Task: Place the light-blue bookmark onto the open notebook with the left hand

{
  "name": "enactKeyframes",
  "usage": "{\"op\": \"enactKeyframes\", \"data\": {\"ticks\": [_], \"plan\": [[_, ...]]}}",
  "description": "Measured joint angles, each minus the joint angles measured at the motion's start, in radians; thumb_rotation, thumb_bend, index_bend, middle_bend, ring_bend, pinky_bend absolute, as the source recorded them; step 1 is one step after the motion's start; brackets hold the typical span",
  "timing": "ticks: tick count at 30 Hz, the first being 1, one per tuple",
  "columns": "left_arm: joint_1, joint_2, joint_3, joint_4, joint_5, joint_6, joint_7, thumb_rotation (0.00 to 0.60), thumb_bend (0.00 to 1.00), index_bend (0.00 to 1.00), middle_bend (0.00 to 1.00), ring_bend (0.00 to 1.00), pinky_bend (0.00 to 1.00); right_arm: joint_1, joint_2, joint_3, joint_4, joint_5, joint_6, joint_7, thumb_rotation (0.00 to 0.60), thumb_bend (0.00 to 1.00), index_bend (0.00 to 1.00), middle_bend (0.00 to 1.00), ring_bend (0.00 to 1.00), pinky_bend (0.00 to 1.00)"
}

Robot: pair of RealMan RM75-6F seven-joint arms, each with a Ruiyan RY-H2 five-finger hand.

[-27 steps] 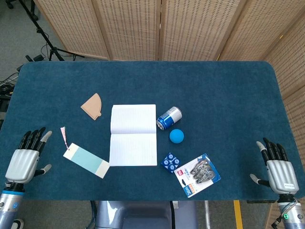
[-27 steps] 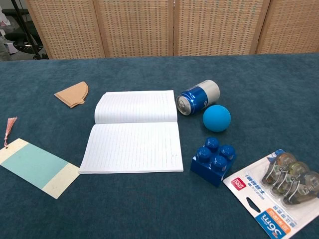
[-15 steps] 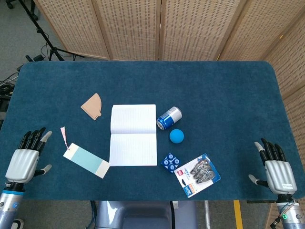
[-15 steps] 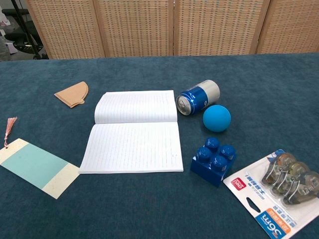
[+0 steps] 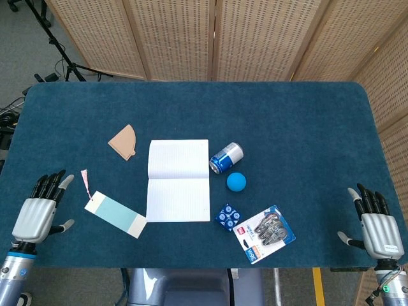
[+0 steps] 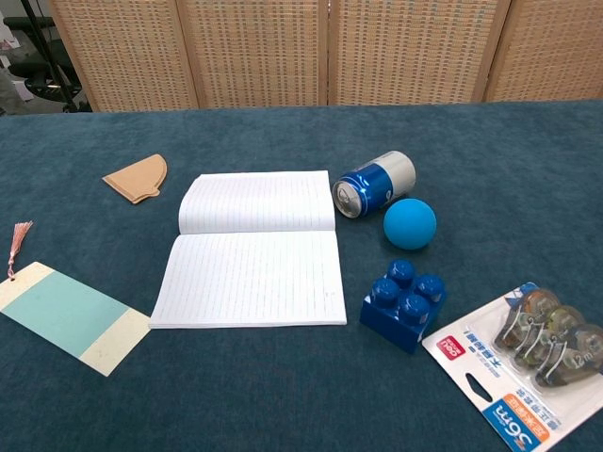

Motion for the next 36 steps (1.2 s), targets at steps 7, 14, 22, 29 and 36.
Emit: {"op": "enactKeyframes", "data": {"ticks": [7, 14, 22, 29, 36], "plan": [[-0.041, 0.046, 0.001, -0.040, 0.006, -0.076, -0.015, 0.600, 0.11, 0.05, 0.00, 0.00, 0.00, -0.003, 0.003, 0.001, -0.004, -0.005, 0.009, 0.005, 0.600, 0.05, 0.00, 0.00, 0.00, 0.00], [-0.133, 0.139, 0.007, -0.110, -0.006, -0.255, -0.030, 0.600, 0.13, 0.28, 0.00, 0.00, 0.00, -0.005, 0.005, 0.003, -0.004, -0.005, 0.013, 0.010, 0.600, 0.05, 0.00, 0.00, 0.00, 0.00], [-0.210, 0.177, 0.006, -0.150, -0.032, -0.361, 0.044, 0.600, 0.13, 0.30, 0.00, 0.00, 0.00, -0.007, 0.002, 0.004, 0.000, -0.009, 0.018, 0.014, 0.600, 0.05, 0.00, 0.00, 0.00, 0.00], [-0.240, 0.158, 0.010, -0.148, -0.059, -0.394, 0.139, 0.600, 0.13, 0.30, 0.00, 0.00, 0.00, -0.009, 0.004, 0.007, 0.000, -0.009, 0.022, 0.022, 0.600, 0.05, 0.00, 0.00, 0.00, 0.00], [-0.253, 0.100, 0.021, -0.119, -0.092, -0.405, 0.244, 0.600, 0.13, 0.30, 0.00, 0.00, 0.00, -0.010, 0.006, 0.008, 0.002, -0.010, 0.025, 0.029, 0.600, 0.05, 0.00, 0.00, 0.00, 0.00]]}}
